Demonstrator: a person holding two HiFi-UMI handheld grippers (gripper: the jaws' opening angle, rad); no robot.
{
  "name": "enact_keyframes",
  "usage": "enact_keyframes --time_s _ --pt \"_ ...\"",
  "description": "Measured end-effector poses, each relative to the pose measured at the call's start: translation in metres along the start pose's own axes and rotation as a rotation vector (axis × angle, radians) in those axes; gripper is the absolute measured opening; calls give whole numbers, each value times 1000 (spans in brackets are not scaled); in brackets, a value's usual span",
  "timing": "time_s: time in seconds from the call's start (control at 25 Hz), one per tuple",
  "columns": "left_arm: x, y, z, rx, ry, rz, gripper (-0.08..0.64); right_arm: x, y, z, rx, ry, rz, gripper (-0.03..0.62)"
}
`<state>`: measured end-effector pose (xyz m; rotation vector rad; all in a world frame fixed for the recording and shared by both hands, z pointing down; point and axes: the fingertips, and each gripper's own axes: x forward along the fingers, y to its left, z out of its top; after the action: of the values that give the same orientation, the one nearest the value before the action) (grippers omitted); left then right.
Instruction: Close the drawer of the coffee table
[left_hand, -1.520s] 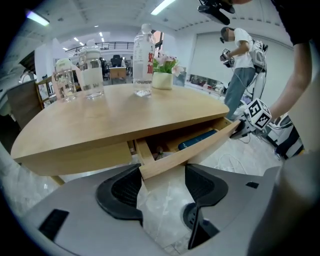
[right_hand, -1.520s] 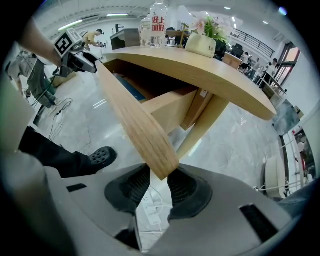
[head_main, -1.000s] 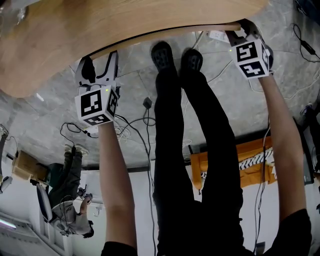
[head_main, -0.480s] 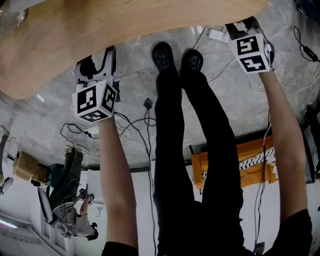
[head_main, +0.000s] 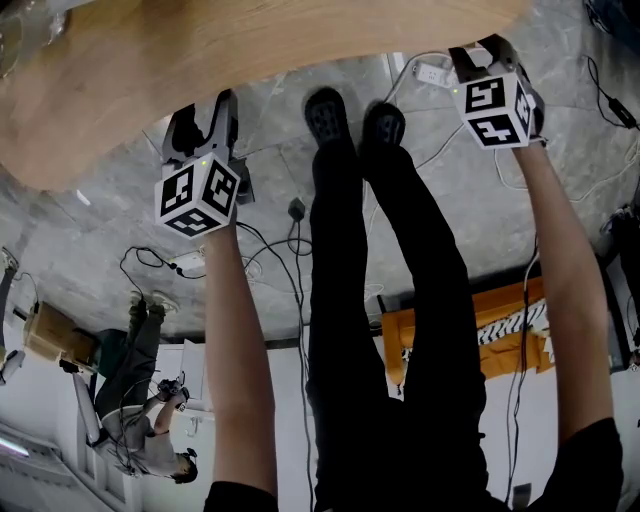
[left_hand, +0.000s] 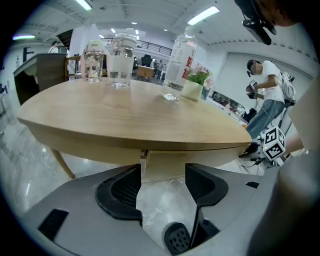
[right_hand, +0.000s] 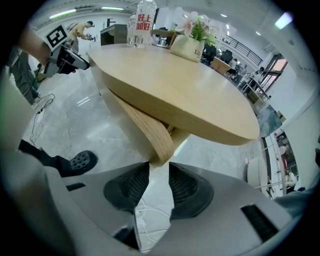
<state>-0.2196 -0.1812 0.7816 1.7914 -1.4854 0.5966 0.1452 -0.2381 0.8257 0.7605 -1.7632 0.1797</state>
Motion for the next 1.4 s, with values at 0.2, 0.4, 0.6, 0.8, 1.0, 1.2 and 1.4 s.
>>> enact_keyframes --time_s 0.2,0.4,0.6,0.8,1.0,1.2,1.4 --pt "-40 -15 -12 -55 15 8 284 -40 -14 -8 15 2 -31 94" --pt "-94 -56 14 1 -8 -14 284 -100 -19 -6 60 -17 -23 94" --pt "-146 -100 46 -87 -61 -44 284 -169 -7 12 119 -72 5 94" --pt "-201 -152 65 -42 -100 -55 284 -237 21 37 180 -166 50 94" --pt "-260 -190 68 -41 -120 -44 284 -299 35 50 262 -246 71 95" --pt "-319 -213 80 -31 -143 -38 284 -359 32 66 335 -315 80 104" --pt "-377 -225 103 34 -183 -27 284 -417 28 86 337 -394 57 108"
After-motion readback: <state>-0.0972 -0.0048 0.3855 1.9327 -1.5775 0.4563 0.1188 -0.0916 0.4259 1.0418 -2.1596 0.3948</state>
